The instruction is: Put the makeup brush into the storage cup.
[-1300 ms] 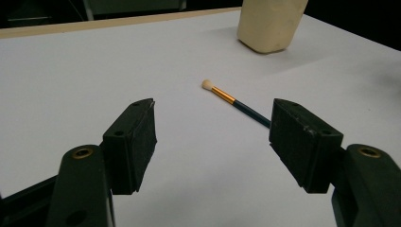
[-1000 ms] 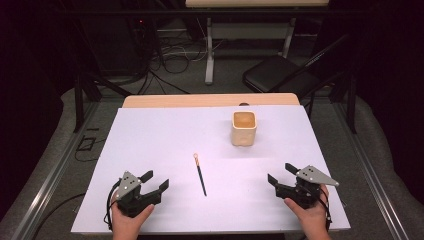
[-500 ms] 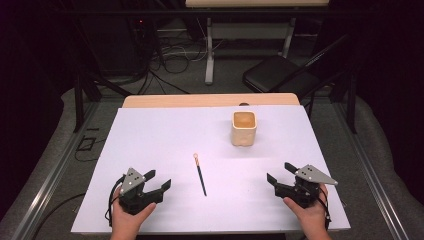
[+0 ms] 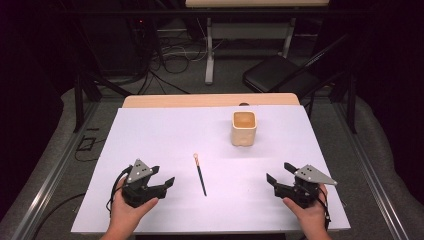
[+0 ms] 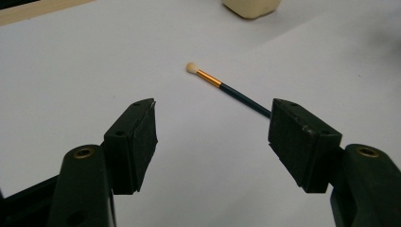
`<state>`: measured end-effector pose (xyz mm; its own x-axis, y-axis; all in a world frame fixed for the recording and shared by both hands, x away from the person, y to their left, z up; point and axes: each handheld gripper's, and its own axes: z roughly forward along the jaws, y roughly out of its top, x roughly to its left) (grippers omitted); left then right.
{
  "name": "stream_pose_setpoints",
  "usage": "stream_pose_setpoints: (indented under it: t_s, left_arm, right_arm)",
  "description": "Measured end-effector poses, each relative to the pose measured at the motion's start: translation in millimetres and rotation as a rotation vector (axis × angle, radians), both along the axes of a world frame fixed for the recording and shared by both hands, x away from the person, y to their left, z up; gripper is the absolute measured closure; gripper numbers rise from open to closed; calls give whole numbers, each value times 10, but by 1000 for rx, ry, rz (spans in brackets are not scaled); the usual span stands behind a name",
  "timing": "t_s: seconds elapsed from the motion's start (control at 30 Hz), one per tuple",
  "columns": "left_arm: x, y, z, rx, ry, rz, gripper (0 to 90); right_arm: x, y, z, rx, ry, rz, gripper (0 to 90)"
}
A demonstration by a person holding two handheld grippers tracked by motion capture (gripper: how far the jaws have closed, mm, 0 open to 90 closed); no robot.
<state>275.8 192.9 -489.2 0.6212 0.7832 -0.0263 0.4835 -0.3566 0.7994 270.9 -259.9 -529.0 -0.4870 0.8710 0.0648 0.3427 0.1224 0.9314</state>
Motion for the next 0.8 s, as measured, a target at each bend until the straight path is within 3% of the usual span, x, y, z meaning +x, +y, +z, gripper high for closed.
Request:
stream_pose_setpoints:
  t_s: [0.23, 0.5, 0.8]
  left_arm:
    - [41, -70, 71, 40, 26, -20, 333]
    - [148, -118, 213, 39, 75, -28, 331]
    - [280, -147, 405, 29, 145, -2, 333]
  right_arm:
    - [-3, 7, -2, 0, 1, 4, 225]
    - [-1, 23, -7, -11, -4, 12, 226]
    - [-1, 23, -7, -11, -5, 13, 226]
